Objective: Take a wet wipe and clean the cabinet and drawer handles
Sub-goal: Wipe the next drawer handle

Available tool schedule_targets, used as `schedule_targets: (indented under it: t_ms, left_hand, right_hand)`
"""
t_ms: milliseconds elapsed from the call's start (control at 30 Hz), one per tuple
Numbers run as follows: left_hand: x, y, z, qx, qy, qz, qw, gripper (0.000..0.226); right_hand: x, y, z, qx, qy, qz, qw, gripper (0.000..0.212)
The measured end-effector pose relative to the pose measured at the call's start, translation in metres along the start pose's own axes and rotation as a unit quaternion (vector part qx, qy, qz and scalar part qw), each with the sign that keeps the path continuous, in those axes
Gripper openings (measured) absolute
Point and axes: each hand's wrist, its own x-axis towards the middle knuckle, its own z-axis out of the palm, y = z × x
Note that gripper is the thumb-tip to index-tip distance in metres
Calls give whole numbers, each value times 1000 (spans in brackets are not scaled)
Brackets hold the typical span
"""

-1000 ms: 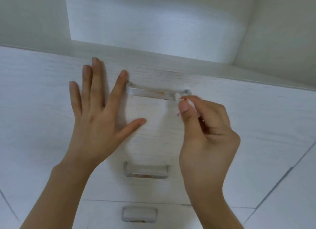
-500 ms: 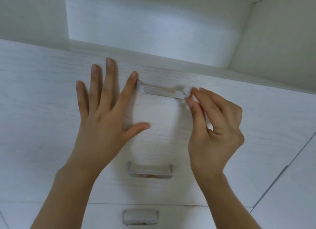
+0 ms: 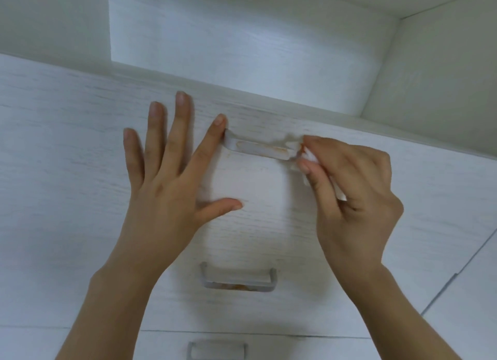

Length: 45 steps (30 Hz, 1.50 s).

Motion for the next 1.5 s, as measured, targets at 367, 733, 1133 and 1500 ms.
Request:
schedule_targets:
  t_ms: [367, 733, 1133, 1500]
  left_hand:
    - [1, 0, 0, 4, 5, -2, 1000, 94]
    - [2, 0, 1, 15, 12, 2, 1000, 94]
    - [2, 3, -1, 21, 11, -4, 1000, 94]
    - [0, 3, -2, 28, 8, -2, 1000, 96]
  right_hand:
    - [2, -7, 13, -40, 7, -5, 999, 12]
    - [0, -9, 10, -66, -37, 6, 997, 21]
    - [10, -20, 16, -51, -37, 8, 998, 16]
    - [3, -28, 21, -33, -7, 44, 998, 20]
